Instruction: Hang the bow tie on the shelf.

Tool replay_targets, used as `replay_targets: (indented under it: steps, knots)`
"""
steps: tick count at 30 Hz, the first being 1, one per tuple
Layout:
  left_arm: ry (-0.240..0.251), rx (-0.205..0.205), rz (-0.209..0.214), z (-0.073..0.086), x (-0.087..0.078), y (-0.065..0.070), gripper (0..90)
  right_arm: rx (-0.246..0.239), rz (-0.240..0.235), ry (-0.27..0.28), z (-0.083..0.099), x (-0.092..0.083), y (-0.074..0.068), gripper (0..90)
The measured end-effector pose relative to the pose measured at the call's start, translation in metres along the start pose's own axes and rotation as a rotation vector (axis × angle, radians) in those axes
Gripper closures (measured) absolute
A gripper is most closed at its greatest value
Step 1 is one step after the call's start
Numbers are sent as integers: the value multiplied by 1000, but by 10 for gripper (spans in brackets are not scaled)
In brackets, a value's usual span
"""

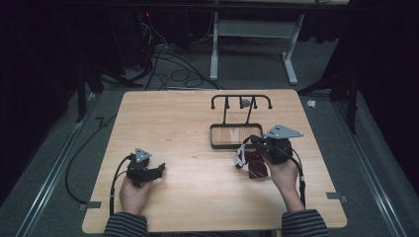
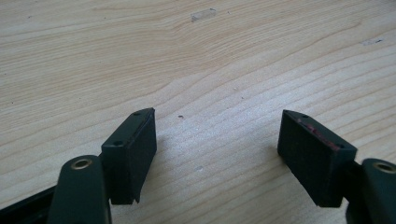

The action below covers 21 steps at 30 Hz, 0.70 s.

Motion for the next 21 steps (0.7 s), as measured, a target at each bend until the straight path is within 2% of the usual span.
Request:
replay_targets:
  steps: [21]
  knots:
    - [0,1,0,0,0,0,287,-23,19,45,-22,-13,5,900]
Point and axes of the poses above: each handheld gripper's, and its own axes: x roughly forward along the jaws, z roughly out of its underside, y roughly to its right, the point moved 10 cm from there along x, roughly forward along the jaws, and after that the axes turned 13 degrees about -z, right-handed, at the moved point
